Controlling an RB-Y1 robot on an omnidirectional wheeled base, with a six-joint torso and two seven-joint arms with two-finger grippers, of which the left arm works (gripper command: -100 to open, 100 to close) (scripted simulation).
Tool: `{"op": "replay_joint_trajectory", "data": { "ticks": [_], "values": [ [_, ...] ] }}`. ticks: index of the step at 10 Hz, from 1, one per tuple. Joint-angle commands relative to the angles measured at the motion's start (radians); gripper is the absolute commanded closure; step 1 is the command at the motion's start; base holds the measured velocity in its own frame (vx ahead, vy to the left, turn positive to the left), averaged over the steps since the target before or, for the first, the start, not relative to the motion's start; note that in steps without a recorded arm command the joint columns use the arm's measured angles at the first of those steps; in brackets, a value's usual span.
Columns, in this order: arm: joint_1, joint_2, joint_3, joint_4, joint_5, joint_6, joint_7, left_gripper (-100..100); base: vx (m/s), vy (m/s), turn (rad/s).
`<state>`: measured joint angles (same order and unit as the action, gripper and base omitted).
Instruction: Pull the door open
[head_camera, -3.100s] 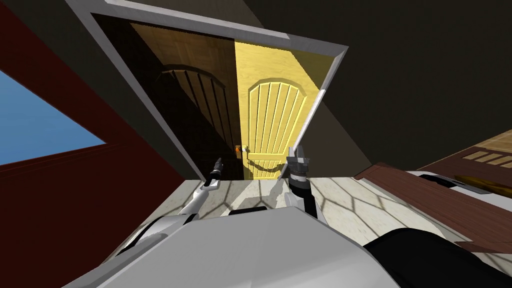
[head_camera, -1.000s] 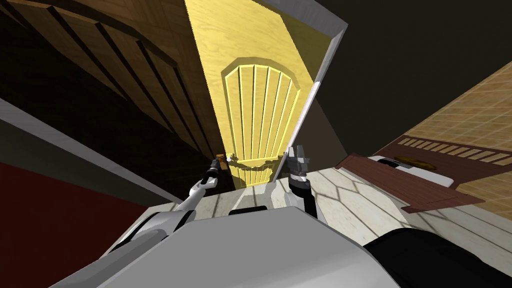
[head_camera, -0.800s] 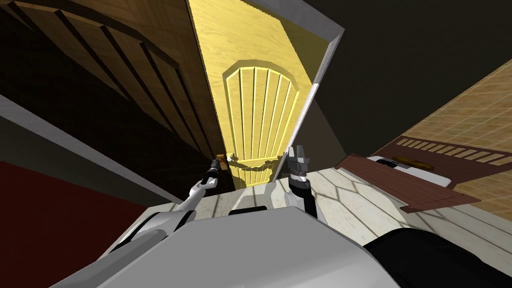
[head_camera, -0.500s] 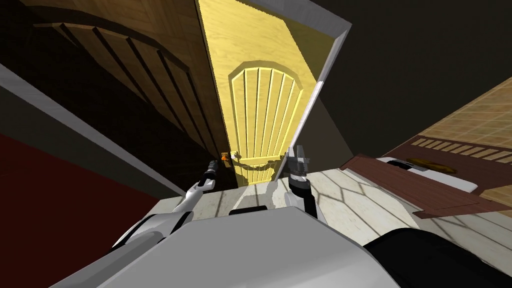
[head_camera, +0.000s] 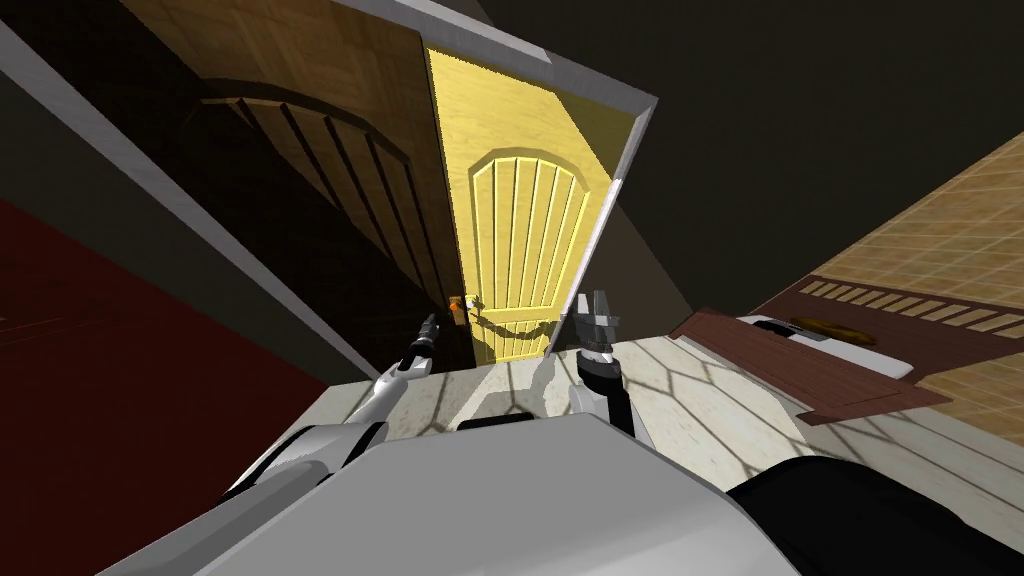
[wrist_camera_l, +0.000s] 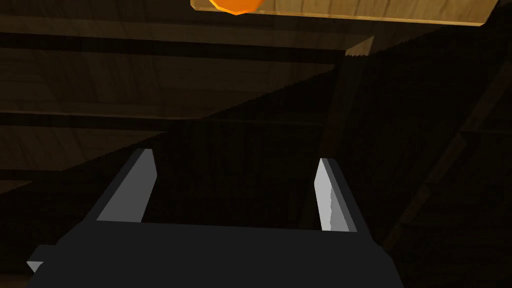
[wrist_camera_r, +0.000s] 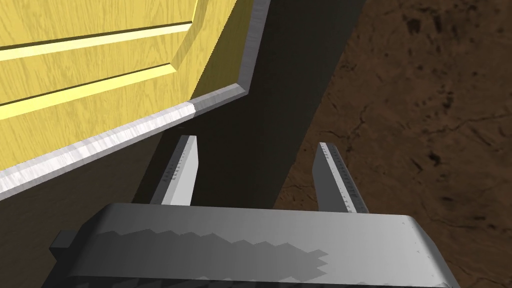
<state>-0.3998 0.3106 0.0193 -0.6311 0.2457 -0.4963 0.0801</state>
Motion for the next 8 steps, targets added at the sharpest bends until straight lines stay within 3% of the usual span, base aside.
{"op": "replay_joint_trajectory", "data": {
  "ticks": [1,2,3,5,7,8],
  "values": [
    [-0.004,-0.009,-0.011,-0.009,-0.003,0.003,0.003,-100,-0.182,-0.068,-0.060],
    [-0.015,-0.019,-0.024,-0.017,-0.007,0.006,0.007,-100,-0.190,-0.085,-0.103],
    [-0.017,-0.014,-0.017,0.001,-0.005,-0.003,0.006,-100,-0.085,-0.043,-0.022],
    [0.013,0.029,0.017,0.022,0.005,-0.001,0.001,-100,-0.030,0.074,0.227],
    [0.029,0.054,0.040,0.036,0.012,0.000,-0.003,-100,0.076,0.100,0.109],
    [0.028,0.055,0.042,0.037,0.013,-0.001,-0.004,-100,0.169,0.064,0.033]
  ]
}}
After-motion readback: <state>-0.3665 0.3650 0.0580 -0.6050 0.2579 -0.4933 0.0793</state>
